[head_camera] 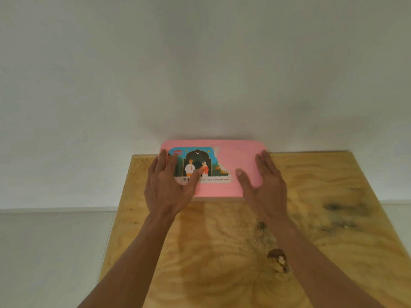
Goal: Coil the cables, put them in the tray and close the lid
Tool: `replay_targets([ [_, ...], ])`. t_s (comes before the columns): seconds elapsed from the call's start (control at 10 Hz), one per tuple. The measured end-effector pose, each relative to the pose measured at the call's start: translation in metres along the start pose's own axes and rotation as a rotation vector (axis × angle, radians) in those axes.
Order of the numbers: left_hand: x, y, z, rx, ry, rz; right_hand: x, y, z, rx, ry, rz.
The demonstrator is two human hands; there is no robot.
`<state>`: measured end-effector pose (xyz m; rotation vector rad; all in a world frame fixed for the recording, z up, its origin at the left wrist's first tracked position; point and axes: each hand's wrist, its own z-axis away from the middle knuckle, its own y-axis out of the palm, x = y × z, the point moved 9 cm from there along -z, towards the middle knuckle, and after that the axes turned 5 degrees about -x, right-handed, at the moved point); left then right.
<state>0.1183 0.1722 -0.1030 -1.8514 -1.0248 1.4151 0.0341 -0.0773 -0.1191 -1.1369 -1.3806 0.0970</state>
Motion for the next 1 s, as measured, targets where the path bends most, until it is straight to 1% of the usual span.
replay_targets([
  [0.1,-0.001,0.012,-0.007,0.027,-0.007,-0.006,-0.005,0.005,-0.007,0.006,0.005,0.023],
  [0.2,-0.002,0.020,-0.007,0.030,0.023,-0.047,-0.005,0.006,-0.014,-0.016,-0.032,0.096],
  [0.3,-0.005,0.029,-0.008,0.069,0.118,-0.132,-0.005,0.010,-0.017,-0.017,-0.090,0.198],
  [0.4,-0.003,0.035,-0.008,0.134,0.123,-0.162,-0.005,0.012,-0.017,0.000,-0.111,0.261],
  [0.5,-0.002,0.037,-0.006,0.166,0.115,-0.186,-0.005,0.014,-0.017,0.053,-0.112,0.286],
  [0.7,-0.002,0.035,-0.007,0.210,0.087,-0.179,-0.006,0.013,-0.018,0.123,-0.088,0.261],
  [0.8,-0.005,0.024,-0.004,0.205,0.072,-0.134,0.005,0.001,-0.016,0.139,-0.071,0.222],
  [1.0,-0.036,-0.020,0.022,0.147,0.077,-0.006,0.041,-0.035,0.000,0.163,-0.112,0.100],
])
